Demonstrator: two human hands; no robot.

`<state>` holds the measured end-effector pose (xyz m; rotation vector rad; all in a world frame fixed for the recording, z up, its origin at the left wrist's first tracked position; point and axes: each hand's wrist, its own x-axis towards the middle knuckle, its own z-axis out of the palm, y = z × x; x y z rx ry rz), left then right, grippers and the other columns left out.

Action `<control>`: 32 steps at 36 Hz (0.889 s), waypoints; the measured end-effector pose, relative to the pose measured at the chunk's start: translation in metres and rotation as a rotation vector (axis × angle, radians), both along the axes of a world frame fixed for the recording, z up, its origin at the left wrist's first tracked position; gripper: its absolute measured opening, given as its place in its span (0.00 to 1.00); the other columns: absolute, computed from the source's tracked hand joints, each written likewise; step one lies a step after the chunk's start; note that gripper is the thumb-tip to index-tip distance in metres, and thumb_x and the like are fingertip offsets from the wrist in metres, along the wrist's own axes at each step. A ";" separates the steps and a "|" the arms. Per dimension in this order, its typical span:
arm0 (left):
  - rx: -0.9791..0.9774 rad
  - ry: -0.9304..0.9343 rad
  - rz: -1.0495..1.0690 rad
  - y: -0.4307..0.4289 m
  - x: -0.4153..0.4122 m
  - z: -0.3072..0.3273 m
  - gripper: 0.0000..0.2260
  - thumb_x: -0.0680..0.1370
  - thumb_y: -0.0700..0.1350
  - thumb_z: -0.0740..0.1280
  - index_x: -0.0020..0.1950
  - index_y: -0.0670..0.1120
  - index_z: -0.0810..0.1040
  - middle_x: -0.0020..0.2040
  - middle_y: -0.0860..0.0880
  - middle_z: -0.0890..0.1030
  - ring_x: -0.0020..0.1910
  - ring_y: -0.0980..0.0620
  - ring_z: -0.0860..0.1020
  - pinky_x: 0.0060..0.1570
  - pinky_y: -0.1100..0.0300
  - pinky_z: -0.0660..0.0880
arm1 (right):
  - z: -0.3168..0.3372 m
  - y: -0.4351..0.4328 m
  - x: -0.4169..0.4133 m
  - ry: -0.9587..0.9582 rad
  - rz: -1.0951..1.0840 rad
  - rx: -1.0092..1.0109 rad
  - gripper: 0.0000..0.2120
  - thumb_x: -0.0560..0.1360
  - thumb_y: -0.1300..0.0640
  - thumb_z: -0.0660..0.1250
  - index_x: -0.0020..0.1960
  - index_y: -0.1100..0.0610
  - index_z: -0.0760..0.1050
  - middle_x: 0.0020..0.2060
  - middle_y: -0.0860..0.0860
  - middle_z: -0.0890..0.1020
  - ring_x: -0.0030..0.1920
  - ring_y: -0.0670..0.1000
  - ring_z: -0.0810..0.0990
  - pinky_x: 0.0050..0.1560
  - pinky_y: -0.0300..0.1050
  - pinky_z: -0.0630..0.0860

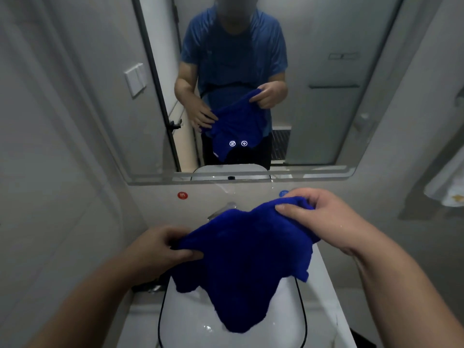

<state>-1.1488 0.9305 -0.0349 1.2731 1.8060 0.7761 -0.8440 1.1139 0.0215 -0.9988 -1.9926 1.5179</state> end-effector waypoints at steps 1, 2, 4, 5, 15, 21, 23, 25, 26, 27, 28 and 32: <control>0.015 -0.046 0.010 0.000 0.000 0.000 0.11 0.77 0.52 0.78 0.58 0.64 0.87 0.55 0.56 0.89 0.55 0.55 0.88 0.53 0.55 0.86 | 0.001 0.002 0.003 0.016 0.055 -0.047 0.19 0.67 0.39 0.78 0.52 0.49 0.86 0.48 0.57 0.89 0.43 0.57 0.86 0.44 0.58 0.79; 0.014 -0.091 0.001 -0.001 -0.001 0.001 0.11 0.77 0.51 0.78 0.59 0.63 0.87 0.56 0.54 0.89 0.56 0.53 0.88 0.54 0.55 0.86 | 0.002 0.004 0.007 0.041 0.122 -0.108 0.18 0.67 0.42 0.79 0.54 0.49 0.86 0.49 0.58 0.89 0.45 0.57 0.86 0.48 0.57 0.79; -0.031 -0.160 -0.075 -0.003 -0.002 0.003 0.13 0.79 0.47 0.77 0.61 0.61 0.88 0.59 0.53 0.88 0.58 0.51 0.87 0.54 0.57 0.86 | 0.003 0.009 0.014 0.118 0.226 -0.222 0.19 0.69 0.48 0.81 0.57 0.53 0.86 0.51 0.60 0.88 0.48 0.58 0.86 0.52 0.54 0.80; -0.056 -0.185 -0.113 -0.003 -0.002 0.004 0.13 0.81 0.43 0.76 0.62 0.59 0.88 0.61 0.54 0.88 0.60 0.51 0.87 0.54 0.58 0.86 | 0.002 0.012 0.017 0.150 0.252 -0.251 0.20 0.69 0.48 0.82 0.58 0.55 0.86 0.52 0.60 0.88 0.49 0.58 0.86 0.51 0.52 0.81; -0.009 0.005 -0.002 0.003 -0.005 0.001 0.13 0.77 0.56 0.78 0.59 0.61 0.82 0.54 0.57 0.87 0.53 0.55 0.87 0.51 0.57 0.86 | 0.005 0.024 0.013 0.126 -0.028 -0.019 0.13 0.81 0.42 0.71 0.57 0.48 0.87 0.49 0.54 0.90 0.49 0.53 0.89 0.48 0.43 0.82; -0.054 -0.038 0.051 0.002 -0.003 -0.006 0.28 0.65 0.64 0.84 0.61 0.63 0.78 0.54 0.60 0.86 0.53 0.57 0.87 0.46 0.56 0.87 | 0.000 0.017 -0.001 0.234 -0.041 -0.015 0.11 0.82 0.45 0.70 0.53 0.51 0.87 0.44 0.53 0.90 0.43 0.48 0.87 0.42 0.36 0.80; -0.069 -0.122 0.035 -0.001 -0.008 -0.007 0.27 0.66 0.66 0.83 0.61 0.62 0.80 0.56 0.56 0.87 0.55 0.51 0.88 0.50 0.50 0.87 | 0.002 0.016 -0.003 0.266 -0.028 -0.034 0.13 0.81 0.44 0.71 0.54 0.52 0.87 0.46 0.54 0.90 0.44 0.49 0.88 0.44 0.37 0.81; -0.099 -0.161 -0.011 -0.004 -0.013 -0.005 0.21 0.71 0.64 0.80 0.60 0.60 0.82 0.58 0.51 0.87 0.56 0.46 0.88 0.54 0.45 0.86 | 0.003 0.019 -0.003 0.273 -0.034 -0.028 0.14 0.80 0.44 0.70 0.56 0.53 0.87 0.48 0.56 0.90 0.46 0.50 0.88 0.45 0.38 0.82; -0.120 -0.151 -0.032 -0.005 -0.015 -0.005 0.17 0.73 0.63 0.78 0.59 0.60 0.84 0.58 0.50 0.87 0.56 0.46 0.88 0.56 0.43 0.86 | 0.004 0.021 -0.002 0.276 -0.041 -0.037 0.15 0.80 0.44 0.70 0.56 0.54 0.87 0.49 0.57 0.90 0.46 0.51 0.88 0.45 0.38 0.82; -0.149 -0.138 -0.053 -0.006 -0.018 -0.003 0.15 0.75 0.63 0.77 0.59 0.60 0.85 0.58 0.50 0.88 0.56 0.47 0.88 0.58 0.41 0.85 | 0.004 0.023 0.000 0.280 -0.050 -0.056 0.15 0.79 0.45 0.71 0.57 0.55 0.87 0.49 0.58 0.89 0.47 0.52 0.88 0.45 0.39 0.82; -0.186 -0.140 -0.071 -0.007 -0.021 -0.002 0.15 0.76 0.63 0.76 0.59 0.60 0.86 0.59 0.50 0.88 0.57 0.47 0.87 0.60 0.39 0.84 | 0.004 0.025 0.001 0.279 -0.060 -0.073 0.15 0.79 0.45 0.72 0.57 0.55 0.87 0.49 0.59 0.89 0.46 0.53 0.88 0.44 0.40 0.83; -0.201 -0.271 -0.105 -0.011 -0.036 0.001 0.19 0.77 0.61 0.78 0.63 0.52 0.86 0.60 0.44 0.87 0.59 0.42 0.87 0.62 0.43 0.84 | -0.003 0.032 0.004 0.217 -0.161 -0.054 0.12 0.81 0.45 0.73 0.55 0.52 0.87 0.45 0.57 0.90 0.41 0.53 0.88 0.38 0.43 0.81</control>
